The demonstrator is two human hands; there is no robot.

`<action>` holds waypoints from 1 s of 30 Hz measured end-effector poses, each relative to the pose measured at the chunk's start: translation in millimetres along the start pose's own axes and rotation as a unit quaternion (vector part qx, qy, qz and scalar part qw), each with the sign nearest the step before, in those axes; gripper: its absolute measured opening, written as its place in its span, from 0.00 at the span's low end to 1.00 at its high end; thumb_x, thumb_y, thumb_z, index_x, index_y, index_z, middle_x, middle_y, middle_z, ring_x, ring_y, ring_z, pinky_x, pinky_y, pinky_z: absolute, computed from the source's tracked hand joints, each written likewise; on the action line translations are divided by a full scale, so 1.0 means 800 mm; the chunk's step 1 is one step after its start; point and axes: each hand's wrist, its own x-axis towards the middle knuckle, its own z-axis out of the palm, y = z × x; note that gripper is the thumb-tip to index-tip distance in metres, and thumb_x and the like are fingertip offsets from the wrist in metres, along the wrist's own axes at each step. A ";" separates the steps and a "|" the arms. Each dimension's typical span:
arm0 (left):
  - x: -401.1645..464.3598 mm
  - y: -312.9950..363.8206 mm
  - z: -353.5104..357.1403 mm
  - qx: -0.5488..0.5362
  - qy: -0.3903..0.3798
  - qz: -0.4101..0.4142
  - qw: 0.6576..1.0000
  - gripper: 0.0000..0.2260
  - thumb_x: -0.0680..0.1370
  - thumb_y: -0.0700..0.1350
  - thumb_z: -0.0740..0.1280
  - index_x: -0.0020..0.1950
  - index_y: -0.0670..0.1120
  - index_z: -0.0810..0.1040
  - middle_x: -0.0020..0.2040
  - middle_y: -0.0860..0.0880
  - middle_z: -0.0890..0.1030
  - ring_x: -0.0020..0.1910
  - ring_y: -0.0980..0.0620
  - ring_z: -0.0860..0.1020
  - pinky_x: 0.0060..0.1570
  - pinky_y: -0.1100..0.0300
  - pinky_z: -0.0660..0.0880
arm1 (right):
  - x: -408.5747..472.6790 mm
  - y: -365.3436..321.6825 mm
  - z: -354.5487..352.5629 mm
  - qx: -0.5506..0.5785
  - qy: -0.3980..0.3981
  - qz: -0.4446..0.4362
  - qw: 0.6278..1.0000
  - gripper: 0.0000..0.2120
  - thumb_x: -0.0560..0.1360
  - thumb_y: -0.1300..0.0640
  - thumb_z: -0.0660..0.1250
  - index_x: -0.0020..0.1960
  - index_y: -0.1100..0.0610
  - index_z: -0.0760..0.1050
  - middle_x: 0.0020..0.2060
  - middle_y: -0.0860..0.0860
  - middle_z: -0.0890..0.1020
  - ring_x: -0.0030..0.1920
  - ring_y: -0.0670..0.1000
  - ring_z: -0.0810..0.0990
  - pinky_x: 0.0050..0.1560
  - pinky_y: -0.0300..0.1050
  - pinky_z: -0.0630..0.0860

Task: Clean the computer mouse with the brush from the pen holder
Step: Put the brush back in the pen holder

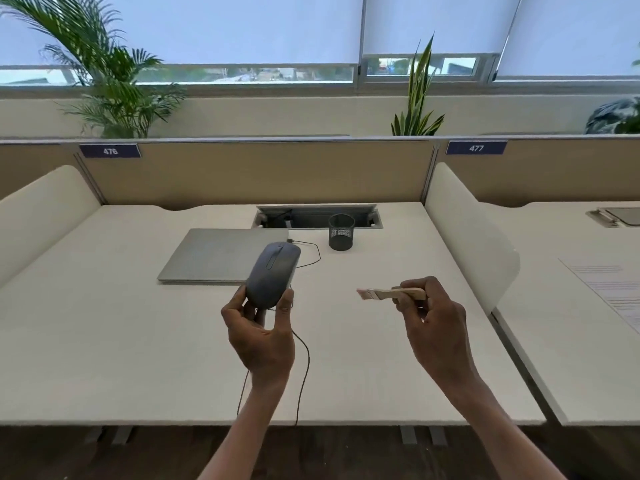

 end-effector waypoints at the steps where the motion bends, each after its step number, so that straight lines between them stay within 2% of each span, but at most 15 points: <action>1: 0.006 -0.005 0.005 0.000 0.000 -0.003 1.000 0.30 0.67 0.49 0.76 0.64 0.44 0.69 0.60 0.46 0.78 0.56 0.58 0.81 0.59 0.60 0.79 | 0.010 0.003 0.006 0.000 -0.002 0.000 1.000 0.03 0.79 0.62 0.69 0.52 0.59 0.78 0.39 0.47 0.83 0.39 0.40 0.80 0.37 0.25 0.70; 6: 0.030 -0.036 0.031 0.003 0.000 -0.019 1.000 0.28 0.66 0.48 0.77 0.62 0.45 0.70 0.60 0.45 0.79 0.55 0.62 0.81 0.58 0.62 0.79 | 0.070 0.027 0.039 -0.017 0.002 -0.033 0.999 0.02 0.78 0.64 0.68 0.51 0.61 0.79 0.44 0.51 0.84 0.43 0.47 0.80 0.43 0.26 0.75; 8: 0.037 -0.047 0.043 0.007 0.004 -0.025 1.000 0.28 0.66 0.48 0.77 0.62 0.45 0.70 0.60 0.44 0.79 0.55 0.63 0.81 0.57 0.65 0.78 | 0.100 0.040 0.054 -0.025 0.011 -0.058 0.998 0.02 0.78 0.65 0.69 0.50 0.62 0.78 0.45 0.53 0.83 0.44 0.51 0.80 0.43 0.32 0.78; 10: 0.044 -0.059 0.056 0.011 0.009 -0.026 1.000 0.29 0.66 0.48 0.77 0.62 0.44 0.70 0.60 0.43 0.79 0.57 0.58 0.81 0.57 0.64 0.79 | 0.134 0.054 0.071 -0.029 0.022 -0.079 0.996 0.02 0.78 0.66 0.69 0.50 0.62 0.78 0.45 0.55 0.82 0.43 0.52 0.80 0.42 0.40 0.79; 12: 0.048 -0.072 0.071 0.018 0.018 -0.033 0.999 0.29 0.66 0.47 0.78 0.63 0.43 0.71 0.61 0.42 0.79 0.59 0.52 0.81 0.58 0.61 0.79 | 0.172 0.071 0.089 -0.027 0.029 -0.089 0.995 0.02 0.78 0.67 0.68 0.50 0.62 0.78 0.45 0.56 0.83 0.43 0.51 0.79 0.43 0.42 0.79; 15: 0.054 -0.085 0.095 0.021 0.030 -0.042 0.998 0.29 0.66 0.46 0.78 0.63 0.44 0.71 0.60 0.42 0.79 0.59 0.50 0.82 0.58 0.56 0.79 | 0.235 0.102 0.117 -0.024 0.035 -0.099 0.994 0.02 0.78 0.66 0.66 0.50 0.62 0.77 0.44 0.54 0.83 0.41 0.52 0.79 0.43 0.45 0.78; 18: 0.060 -0.100 0.117 0.023 0.029 -0.048 0.998 0.28 0.66 0.45 0.77 0.63 0.44 0.71 0.60 0.42 0.80 0.59 0.50 0.82 0.56 0.61 0.80 | 0.294 0.134 0.153 -0.048 0.027 -0.093 0.994 0.02 0.78 0.65 0.66 0.49 0.60 0.76 0.40 0.53 0.83 0.39 0.55 0.78 0.40 0.49 0.75; 21: 0.065 -0.112 0.135 0.024 0.035 -0.054 0.998 0.28 0.66 0.45 0.77 0.63 0.46 0.71 0.60 0.44 0.80 0.59 0.49 0.82 0.55 0.65 0.79 | 0.346 0.163 0.198 -0.104 0.026 -0.082 0.991 0.04 0.79 0.64 0.63 0.50 0.60 0.77 0.39 0.55 0.82 0.42 0.58 0.76 0.38 0.49 0.71; 25: 0.066 -0.123 0.150 0.028 0.048 -0.061 0.997 0.28 0.65 0.43 0.81 0.60 0.54 0.72 0.58 0.50 0.80 0.57 0.54 0.83 0.54 0.67 0.78 | 0.391 0.200 0.256 -0.156 -0.017 -0.074 0.985 0.09 0.77 0.68 0.61 0.52 0.59 0.78 0.37 0.56 0.81 0.46 0.60 0.76 0.44 0.53 0.73; 28: 0.067 -0.131 0.153 0.031 0.064 -0.069 0.995 0.28 0.64 0.45 0.80 0.59 0.54 0.72 0.58 0.53 0.80 0.56 0.56 0.82 0.55 0.66 0.78 | 0.407 0.228 0.289 -0.203 -0.071 -0.065 0.974 0.11 0.72 0.71 0.61 0.48 0.60 0.77 0.34 0.56 0.81 0.44 0.62 0.75 0.43 0.54 0.72; 30: 0.067 -0.137 0.152 0.032 0.070 -0.077 0.994 0.27 0.65 0.43 0.80 0.59 0.54 0.73 0.58 0.55 0.81 0.57 0.56 0.82 0.55 0.66 0.78 | 0.411 0.243 0.305 -0.229 -0.112 -0.057 0.965 0.12 0.70 0.72 0.60 0.47 0.60 0.77 0.35 0.57 0.81 0.46 0.62 0.75 0.45 0.53 0.71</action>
